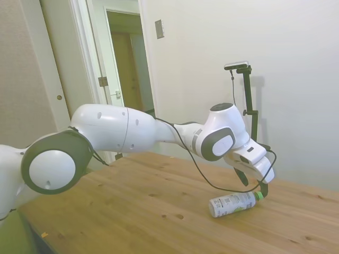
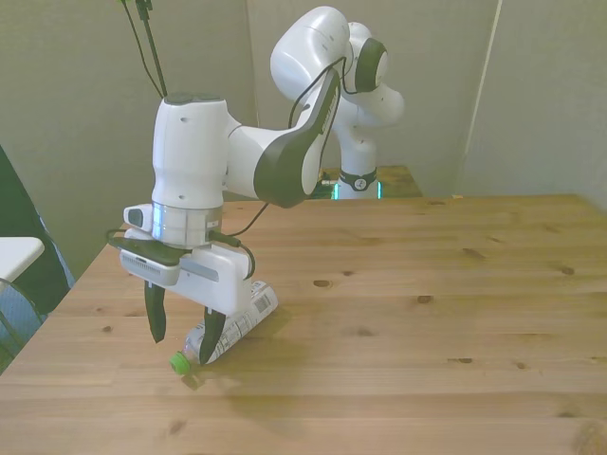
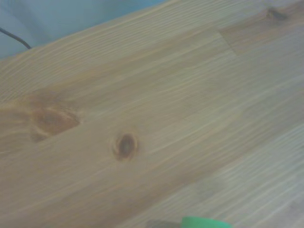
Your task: Stand the water bottle
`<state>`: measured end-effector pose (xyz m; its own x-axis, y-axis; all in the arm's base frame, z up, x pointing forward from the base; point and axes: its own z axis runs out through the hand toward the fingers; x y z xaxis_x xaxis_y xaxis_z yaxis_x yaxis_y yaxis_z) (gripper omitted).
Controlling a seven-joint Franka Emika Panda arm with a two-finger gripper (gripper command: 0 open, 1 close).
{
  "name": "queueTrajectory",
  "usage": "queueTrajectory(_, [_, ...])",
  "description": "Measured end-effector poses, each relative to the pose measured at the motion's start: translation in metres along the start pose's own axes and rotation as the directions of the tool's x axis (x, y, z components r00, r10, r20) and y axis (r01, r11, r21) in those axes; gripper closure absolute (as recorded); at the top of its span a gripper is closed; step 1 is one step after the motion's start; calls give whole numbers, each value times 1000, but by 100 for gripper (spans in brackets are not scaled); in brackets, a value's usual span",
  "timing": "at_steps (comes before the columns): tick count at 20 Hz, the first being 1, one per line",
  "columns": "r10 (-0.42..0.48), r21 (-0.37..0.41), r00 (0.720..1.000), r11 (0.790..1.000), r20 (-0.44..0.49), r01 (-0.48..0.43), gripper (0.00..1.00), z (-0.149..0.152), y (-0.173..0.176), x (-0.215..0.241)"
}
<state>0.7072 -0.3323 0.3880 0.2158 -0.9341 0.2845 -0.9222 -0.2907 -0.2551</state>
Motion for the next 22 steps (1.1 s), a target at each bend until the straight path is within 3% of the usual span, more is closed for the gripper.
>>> queueTrajectory(3, [-4, -9, 1000, 1000, 5, 4, 0, 16, -4, -4])
queueTrajectory(4, [-4, -12, 1000, 1000, 6, 4, 100, 19, -5, -5])
queueTrajectory(22, [23, -44, 1000, 999, 20, -22, 100, 33, -2, -6])
